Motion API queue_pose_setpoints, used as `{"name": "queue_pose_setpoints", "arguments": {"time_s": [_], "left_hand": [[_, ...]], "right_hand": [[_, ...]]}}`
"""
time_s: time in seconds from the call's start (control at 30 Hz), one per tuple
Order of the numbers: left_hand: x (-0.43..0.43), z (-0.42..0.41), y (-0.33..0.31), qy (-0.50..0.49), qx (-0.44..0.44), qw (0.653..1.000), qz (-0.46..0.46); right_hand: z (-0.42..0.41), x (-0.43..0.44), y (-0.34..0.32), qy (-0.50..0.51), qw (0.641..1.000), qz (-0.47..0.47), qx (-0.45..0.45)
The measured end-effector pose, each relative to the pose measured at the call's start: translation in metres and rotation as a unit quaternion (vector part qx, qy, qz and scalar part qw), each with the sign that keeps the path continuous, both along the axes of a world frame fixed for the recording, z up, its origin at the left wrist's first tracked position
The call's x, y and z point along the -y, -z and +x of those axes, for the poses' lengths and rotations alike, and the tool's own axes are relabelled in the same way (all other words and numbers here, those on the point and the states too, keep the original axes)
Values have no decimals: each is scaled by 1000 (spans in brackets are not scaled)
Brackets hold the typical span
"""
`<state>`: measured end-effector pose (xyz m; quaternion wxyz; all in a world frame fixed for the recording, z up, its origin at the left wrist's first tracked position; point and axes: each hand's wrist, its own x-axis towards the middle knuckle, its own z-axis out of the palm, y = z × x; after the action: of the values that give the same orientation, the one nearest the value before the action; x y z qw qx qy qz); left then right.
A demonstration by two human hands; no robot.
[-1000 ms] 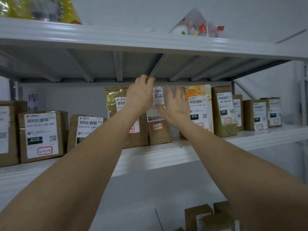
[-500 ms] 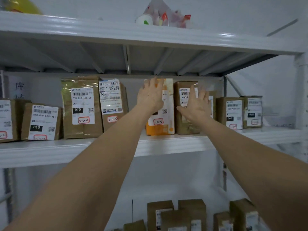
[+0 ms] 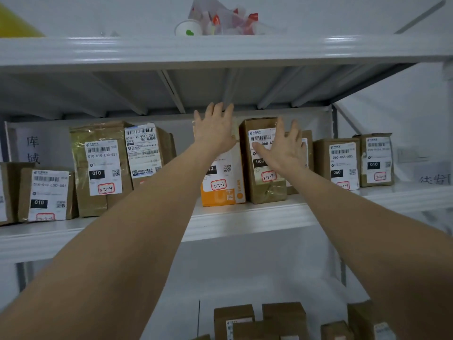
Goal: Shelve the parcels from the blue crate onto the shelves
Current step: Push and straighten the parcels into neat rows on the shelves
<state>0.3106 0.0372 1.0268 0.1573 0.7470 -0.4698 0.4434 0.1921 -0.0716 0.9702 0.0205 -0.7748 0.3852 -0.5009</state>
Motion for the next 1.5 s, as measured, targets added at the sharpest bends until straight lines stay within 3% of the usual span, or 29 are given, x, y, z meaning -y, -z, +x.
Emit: {"name": "queue_pose_setpoints", "arguments": {"time_s": [0.2,0.33,0.7,0.83,1.0,1.5], "left_hand": [[11,-4,2,-33,-27,999,11],[16,-3,3,-5,-105,994,-26],[-5,27,-3,-47,-132,990,-32],[-11,35,-1,-51,-123,991,-14],[-13,34,2,-87,-46,995,5],[-14,36,3,-82,-74,994,-7]], "right_hand": [[5,-4,3,-17,999,12,-37],[13,-8,7,-14,997,54,-53],[55,-29,11,-60,996,61,-38],[62,-34,11,-71,995,71,-25],[61,-29,16,-70,992,101,-10],[71,-36,20,-51,995,85,-23]]}}
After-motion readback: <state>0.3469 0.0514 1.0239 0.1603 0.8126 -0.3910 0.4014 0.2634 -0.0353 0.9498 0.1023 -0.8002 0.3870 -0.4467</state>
